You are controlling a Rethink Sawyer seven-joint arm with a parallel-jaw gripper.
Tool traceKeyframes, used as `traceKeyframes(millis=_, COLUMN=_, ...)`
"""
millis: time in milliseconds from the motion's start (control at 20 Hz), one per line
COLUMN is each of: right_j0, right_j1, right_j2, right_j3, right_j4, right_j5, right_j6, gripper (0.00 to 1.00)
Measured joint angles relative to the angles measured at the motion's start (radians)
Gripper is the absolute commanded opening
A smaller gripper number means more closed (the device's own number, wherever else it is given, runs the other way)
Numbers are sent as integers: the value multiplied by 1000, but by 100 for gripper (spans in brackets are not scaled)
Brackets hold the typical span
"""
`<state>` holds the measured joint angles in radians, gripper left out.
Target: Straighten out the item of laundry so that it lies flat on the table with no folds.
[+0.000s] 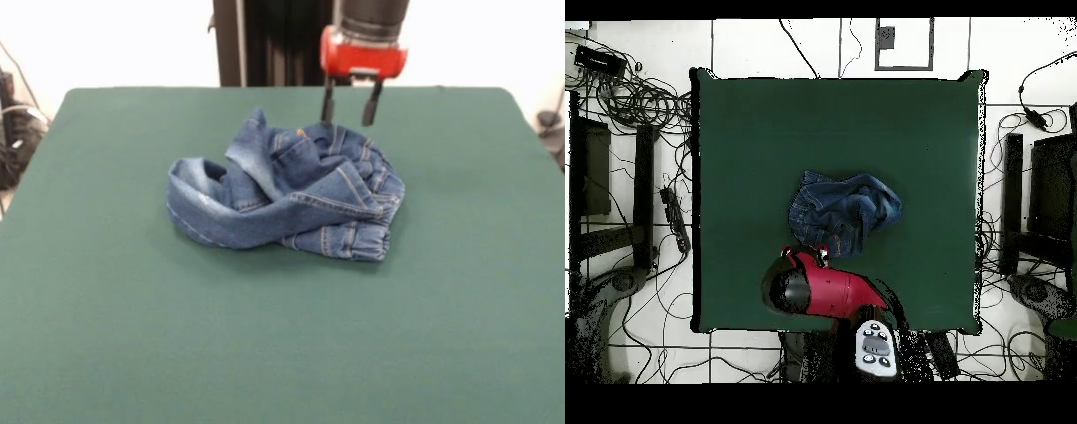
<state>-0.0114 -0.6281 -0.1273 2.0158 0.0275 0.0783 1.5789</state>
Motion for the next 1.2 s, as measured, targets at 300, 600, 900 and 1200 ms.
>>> traceKeyframes(millis=300, right_j0=-24, right_j1=53, right_j2=0, right_j3=-3, right_j4=2, right_j5=-26, right_j6=0, gripper=100)
traceKeyframes(millis=600, right_j0=-25, right_j1=85, right_j2=0, right_j3=-14, right_j4=15, right_j5=-26, right_j6=0, gripper=100)
traceKeyframes(millis=900, right_j0=-22, right_j1=106, right_j2=0, right_j3=-23, right_j4=57, right_j5=-26, right_j6=0, gripper=100)
traceKeyframes(millis=1200, right_j0=23, right_j1=82, right_j2=-13, right_j3=-23, right_j4=110, right_j5=4, right_j6=0, gripper=100)
